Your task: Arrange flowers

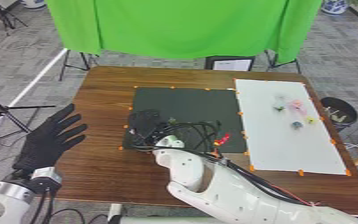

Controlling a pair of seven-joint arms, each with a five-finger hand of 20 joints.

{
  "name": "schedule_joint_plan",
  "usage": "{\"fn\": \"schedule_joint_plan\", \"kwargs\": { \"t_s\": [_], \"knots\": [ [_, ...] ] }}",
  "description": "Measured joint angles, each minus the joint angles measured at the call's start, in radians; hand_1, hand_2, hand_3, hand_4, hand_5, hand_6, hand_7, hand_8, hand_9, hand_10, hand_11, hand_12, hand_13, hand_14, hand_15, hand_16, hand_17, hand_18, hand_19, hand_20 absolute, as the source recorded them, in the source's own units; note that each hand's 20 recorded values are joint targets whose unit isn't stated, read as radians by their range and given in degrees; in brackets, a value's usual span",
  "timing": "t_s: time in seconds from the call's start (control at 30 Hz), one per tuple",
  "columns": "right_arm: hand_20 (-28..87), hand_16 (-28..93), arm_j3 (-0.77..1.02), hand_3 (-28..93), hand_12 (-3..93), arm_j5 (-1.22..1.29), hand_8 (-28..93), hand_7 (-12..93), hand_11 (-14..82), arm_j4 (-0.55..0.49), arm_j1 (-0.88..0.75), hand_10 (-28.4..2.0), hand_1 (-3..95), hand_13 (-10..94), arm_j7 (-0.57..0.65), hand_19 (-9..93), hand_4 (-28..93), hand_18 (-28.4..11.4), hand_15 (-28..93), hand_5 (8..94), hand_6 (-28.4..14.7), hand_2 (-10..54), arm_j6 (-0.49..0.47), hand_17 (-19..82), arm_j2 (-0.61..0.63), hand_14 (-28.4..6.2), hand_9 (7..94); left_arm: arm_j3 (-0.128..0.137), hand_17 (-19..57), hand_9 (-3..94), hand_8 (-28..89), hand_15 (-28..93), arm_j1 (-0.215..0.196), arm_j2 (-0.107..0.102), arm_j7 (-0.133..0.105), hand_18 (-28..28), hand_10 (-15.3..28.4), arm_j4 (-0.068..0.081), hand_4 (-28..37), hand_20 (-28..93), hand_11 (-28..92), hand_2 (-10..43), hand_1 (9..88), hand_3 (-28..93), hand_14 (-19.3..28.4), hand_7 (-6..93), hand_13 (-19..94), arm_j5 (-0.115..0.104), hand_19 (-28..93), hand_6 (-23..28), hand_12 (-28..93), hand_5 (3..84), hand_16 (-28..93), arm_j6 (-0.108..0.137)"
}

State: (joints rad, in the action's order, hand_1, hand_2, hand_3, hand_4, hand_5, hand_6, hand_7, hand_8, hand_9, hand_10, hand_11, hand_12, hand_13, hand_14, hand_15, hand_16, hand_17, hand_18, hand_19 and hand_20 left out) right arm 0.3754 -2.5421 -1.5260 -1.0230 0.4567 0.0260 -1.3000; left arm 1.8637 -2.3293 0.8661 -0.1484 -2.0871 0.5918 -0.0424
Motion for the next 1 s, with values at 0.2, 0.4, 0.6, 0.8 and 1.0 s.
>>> {"fn": "schedule_joint_plan", "kwargs": {
  "t_s": [0.2, 0.4, 0.6, 0.8, 1.0],
  "knots": [
    [57, 36, 0.015, 54, 27.6, 0.003, 2, 35, 33.2, -0.004, -0.001, -6.6, 46.0, 75, 0.003, 93, -28, -21.4, 79, 72.8, 2.9, -9.5, -0.004, 39, -0.002, -5.6, 85.1, -0.001, -11.7, 21.5, -10, 22, 0.0, 0.0, 0.0, 23.8, 10.6, 0.0, -28.3, 9, 12, -5.4, 22.2, 68, 15.7, 17.2, 18, 0.0, 37, 2.4, 20, 23.4, 2, 0.0],
    [56, 36, 0.034, 51, 27.6, 0.007, -1, 34, 33.6, -0.017, -0.006, -6.9, 47.5, 74, 0.002, 93, -28, -21.3, 79, 71.1, 2.6, -9.5, -0.021, 38, -0.001, -5.7, 83.0, -0.001, -11.7, 21.6, -10, 22, -0.002, 0.0, 0.0, 23.8, 10.7, 0.0, -28.3, 9, 12, -5.4, 22.1, 68, 15.7, 17.2, 18, 0.0, 37, 2.4, 20, 23.4, 2, 0.0],
    [55, 36, 0.086, 49, 27.5, 0.035, -14, 34, 34.0, -0.09, -0.025, -7.7, 48.7, 71, -0.007, 93, -28, -21.3, 80, 66.2, 1.6, -9.5, -0.101, 35, 0.014, -5.7, 77.5, 0.012, -11.7, 21.6, -10, 22, -0.023, 0.009, -0.004, 23.7, 10.5, -0.009, -28.3, 9, 12, -5.3, 22.2, 68, 15.8, 17.2, 18, 0.001, 37, 2.4, 20, 23.4, 2, 0.002],
    [55, 36, 0.204, 57, 27.3, 0.184, -14, 33, 33.7, -0.242, -0.073, -8.8, 42.8, 69, -0.027, 92, -28, -21.2, 79, 62.8, 0.3, -9.5, -0.233, 34, 0.054, -6.2, 73.6, 0.032, -11.7, 21.6, -10, 22, -0.058, 0.03, -0.006, 23.8, 10.6, -0.02, -28.3, 9, 12, -5.2, 22.2, 68, 15.8, 17.2, 18, 0.001, 37, 2.4, 20, 23.4, 2, 0.002],
    [54, 34, 0.313, 78, 26.6, 0.373, -14, 32, 33.8, -0.354, -0.118, -9.8, 30.9, 64, -0.034, 89, -28, -20.8, 79, 53.7, -1.6, -9.5, -0.251, 31, 0.121, -7.6, 63.5, 0.039, -11.7, 21.6, -10, 22, -0.077, 0.041, -0.006, 23.8, 10.6, -0.024, -28.3, 9, 12, -5.3, 22.2, 68, 15.7, 17.1, 18, 0.001, 37, 2.4, 20, 23.4, 2, 0.003]
  ]
}}
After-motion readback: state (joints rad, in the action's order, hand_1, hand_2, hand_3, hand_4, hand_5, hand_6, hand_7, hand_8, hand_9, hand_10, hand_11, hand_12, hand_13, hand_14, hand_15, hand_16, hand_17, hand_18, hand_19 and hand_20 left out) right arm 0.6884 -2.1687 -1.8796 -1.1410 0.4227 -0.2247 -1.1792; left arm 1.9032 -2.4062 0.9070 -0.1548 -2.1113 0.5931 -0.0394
